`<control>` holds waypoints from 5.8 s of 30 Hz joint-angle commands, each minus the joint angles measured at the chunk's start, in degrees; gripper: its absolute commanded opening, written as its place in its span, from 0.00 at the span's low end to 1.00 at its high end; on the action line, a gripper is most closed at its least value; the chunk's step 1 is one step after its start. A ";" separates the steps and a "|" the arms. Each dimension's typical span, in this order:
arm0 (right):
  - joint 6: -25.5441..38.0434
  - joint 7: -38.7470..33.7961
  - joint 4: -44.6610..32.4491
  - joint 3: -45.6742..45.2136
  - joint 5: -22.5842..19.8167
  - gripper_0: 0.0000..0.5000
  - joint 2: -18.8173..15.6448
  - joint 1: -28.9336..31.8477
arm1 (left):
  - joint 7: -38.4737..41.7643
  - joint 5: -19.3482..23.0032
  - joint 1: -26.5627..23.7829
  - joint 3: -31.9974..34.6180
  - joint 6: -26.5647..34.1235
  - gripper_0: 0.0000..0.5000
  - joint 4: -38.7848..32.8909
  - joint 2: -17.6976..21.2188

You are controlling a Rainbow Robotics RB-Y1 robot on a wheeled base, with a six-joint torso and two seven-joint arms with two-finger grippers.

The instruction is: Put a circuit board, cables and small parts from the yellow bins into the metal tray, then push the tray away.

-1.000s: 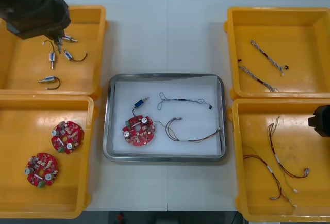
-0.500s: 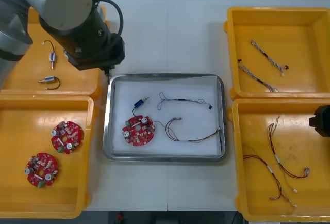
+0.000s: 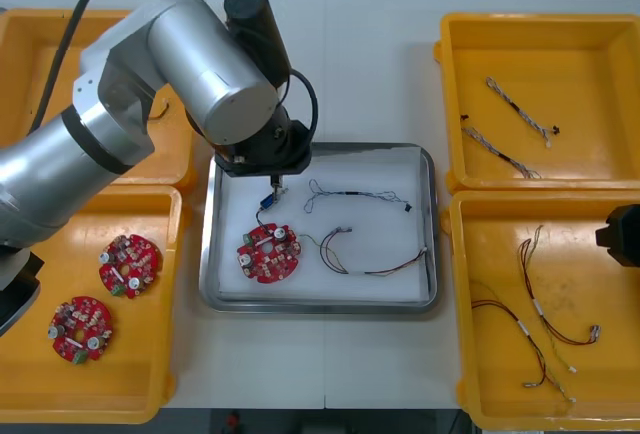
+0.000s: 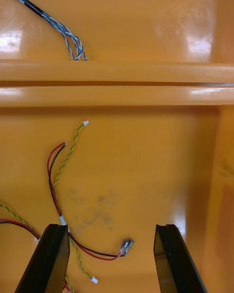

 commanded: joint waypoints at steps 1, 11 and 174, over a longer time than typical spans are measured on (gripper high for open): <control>0.18 -3.01 -1.90 1.30 -0.58 1.00 1.80 1.62 | -3.49 -1.68 0.21 -1.91 -2.47 0.01 2.10 -2.04; 0.18 -3.45 -1.90 1.91 -1.55 1.00 2.07 2.23 | -4.72 -2.48 0.29 -3.66 -4.40 0.48 3.77 -2.04; -24.39 10.79 20.60 85.85 11.02 0.00 -2.59 -44.44 | -46.91 10.01 42.66 63.31 19.64 1.00 -23.74 16.77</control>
